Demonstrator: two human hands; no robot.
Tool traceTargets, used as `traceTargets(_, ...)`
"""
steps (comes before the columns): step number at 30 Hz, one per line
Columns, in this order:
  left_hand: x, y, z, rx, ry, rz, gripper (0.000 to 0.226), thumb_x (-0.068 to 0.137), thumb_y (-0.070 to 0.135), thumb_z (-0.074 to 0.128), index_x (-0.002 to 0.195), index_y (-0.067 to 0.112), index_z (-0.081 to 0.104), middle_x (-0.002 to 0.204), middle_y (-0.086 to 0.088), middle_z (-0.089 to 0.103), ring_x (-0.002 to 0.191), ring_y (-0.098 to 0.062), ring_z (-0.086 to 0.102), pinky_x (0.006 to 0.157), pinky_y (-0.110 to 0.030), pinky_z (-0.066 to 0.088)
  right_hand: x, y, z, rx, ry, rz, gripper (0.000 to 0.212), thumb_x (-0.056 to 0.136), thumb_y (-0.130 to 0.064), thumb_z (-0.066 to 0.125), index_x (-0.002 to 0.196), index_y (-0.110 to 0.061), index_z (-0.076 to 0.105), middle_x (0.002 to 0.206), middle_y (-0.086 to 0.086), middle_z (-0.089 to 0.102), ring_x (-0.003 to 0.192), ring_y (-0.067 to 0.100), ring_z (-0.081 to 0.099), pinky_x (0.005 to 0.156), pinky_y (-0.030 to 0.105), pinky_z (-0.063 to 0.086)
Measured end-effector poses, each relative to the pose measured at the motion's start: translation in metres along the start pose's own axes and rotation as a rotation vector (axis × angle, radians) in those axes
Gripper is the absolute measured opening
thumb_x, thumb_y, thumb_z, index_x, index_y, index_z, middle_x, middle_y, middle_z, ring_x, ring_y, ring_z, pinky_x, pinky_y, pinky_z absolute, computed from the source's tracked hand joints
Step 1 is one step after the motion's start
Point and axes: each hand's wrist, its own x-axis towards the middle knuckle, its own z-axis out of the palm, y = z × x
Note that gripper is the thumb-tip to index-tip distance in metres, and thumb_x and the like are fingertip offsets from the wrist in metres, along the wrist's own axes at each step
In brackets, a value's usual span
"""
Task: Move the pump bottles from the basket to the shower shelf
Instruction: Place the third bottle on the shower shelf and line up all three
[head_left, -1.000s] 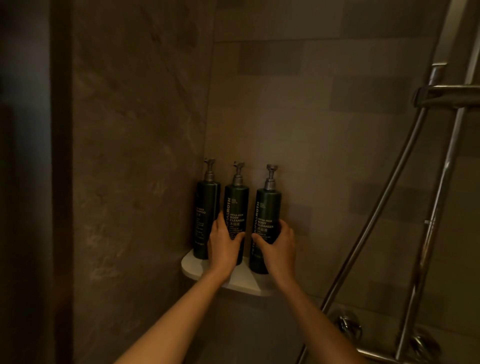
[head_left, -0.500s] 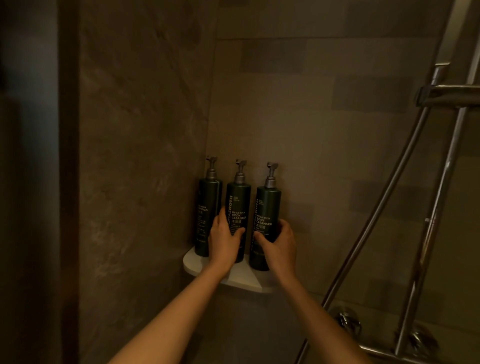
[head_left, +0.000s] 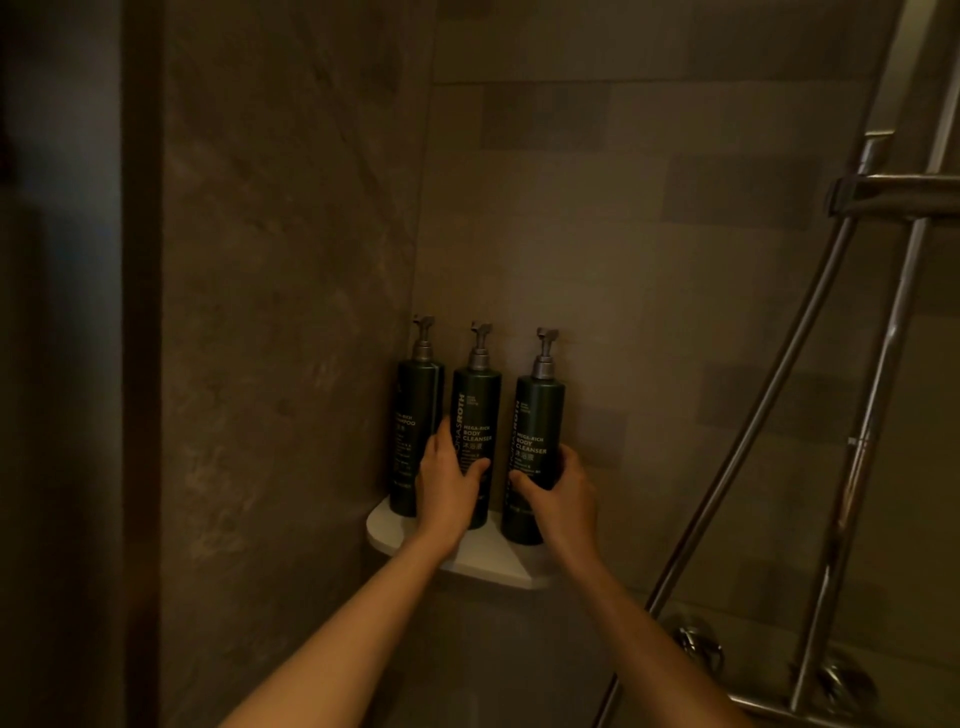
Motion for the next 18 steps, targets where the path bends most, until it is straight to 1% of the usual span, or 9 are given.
traceTargets(8, -0.0004, 0.0000, -0.0003, 0.010, 0.006, -0.001, 0.074, 0.085, 0.017, 0.067, 0.148, 0.015, 0.028, 0.146, -0.009, 0.042, 0.135, -0.024, 0.040, 0.110, -0.039, 0.035, -0.0013, 0.0007, 0.0002, -0.020, 0.001, 0.000, 0.059, 0.074, -0.028, 0.076, 0.126, -0.020, 0.049, 0.118, 0.003, 0.062, 0.101, 0.014, 0.059, 0.084, 0.031, 0.050)
traceTargets(12, 0.0001, 0.0005, -0.0002, 0.009, 0.008, 0.001, 0.074, 0.085, 0.016, 0.067, 0.148, 0.015, 0.029, 0.146, -0.008, 0.041, 0.135, -0.024, 0.040, 0.110, -0.039, 0.035, -0.0020, -0.0005, 0.0007, -0.034, 0.004, 0.002, 0.060, 0.075, -0.027, 0.075, 0.128, -0.019, 0.048, 0.119, 0.003, 0.062, 0.101, 0.012, 0.057, 0.083, 0.028, 0.047)
traceTargets(18, -0.0009, 0.0018, -0.0016, -0.001, -0.007, -0.002, 0.074, 0.085, 0.015, 0.067, 0.148, 0.015, 0.028, 0.146, -0.009, 0.041, 0.135, -0.024, 0.040, 0.111, -0.040, 0.034, -0.0037, -0.0026, 0.0002, -0.041, -0.002, 0.008, 0.059, 0.075, -0.026, 0.075, 0.127, -0.018, 0.049, 0.120, 0.005, 0.062, 0.102, 0.014, 0.058, 0.082, 0.027, 0.046)
